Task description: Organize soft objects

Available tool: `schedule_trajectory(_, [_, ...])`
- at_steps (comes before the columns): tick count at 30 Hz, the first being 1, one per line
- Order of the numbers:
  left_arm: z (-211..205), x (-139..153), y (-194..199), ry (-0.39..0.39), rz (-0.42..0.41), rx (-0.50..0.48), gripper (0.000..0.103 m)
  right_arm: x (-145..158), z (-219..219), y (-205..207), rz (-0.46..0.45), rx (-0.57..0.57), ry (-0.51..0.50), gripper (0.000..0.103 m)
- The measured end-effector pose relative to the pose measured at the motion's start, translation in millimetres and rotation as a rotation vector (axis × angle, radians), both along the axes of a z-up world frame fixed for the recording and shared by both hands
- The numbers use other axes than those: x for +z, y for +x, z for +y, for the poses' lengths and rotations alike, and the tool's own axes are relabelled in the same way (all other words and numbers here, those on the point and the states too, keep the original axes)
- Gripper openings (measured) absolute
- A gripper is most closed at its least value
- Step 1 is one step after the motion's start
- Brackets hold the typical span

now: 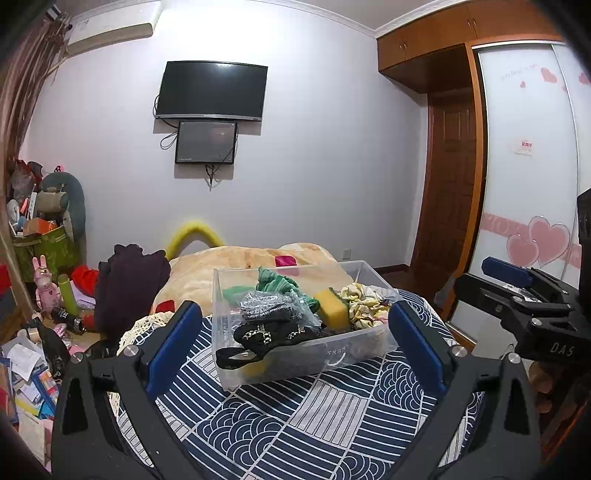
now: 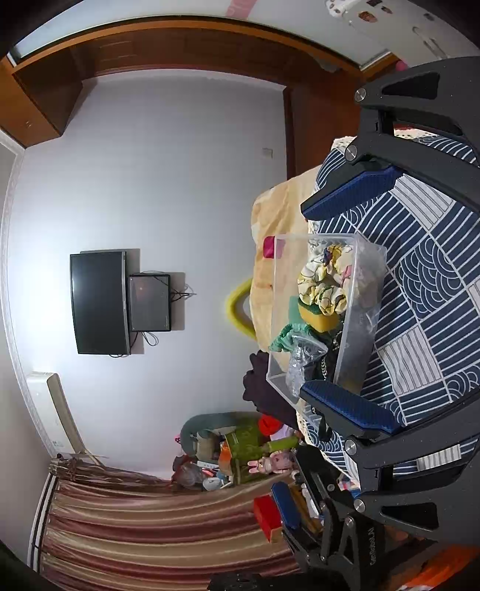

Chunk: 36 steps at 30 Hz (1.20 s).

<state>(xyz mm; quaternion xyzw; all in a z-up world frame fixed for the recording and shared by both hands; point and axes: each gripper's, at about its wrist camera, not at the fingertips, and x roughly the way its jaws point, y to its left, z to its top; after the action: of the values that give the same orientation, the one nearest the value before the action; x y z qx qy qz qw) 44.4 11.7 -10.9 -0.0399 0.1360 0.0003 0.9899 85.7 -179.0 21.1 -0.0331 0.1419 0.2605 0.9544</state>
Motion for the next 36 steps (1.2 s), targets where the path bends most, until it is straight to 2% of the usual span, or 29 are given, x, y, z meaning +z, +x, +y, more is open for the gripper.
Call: schedule_trajectory(36, [-7.4,-0.3,-3.1,0.006,-0.008,-0.009,0.103,-1.3,4.8,-4.2,0.007,0.019,-0.004,0.087])
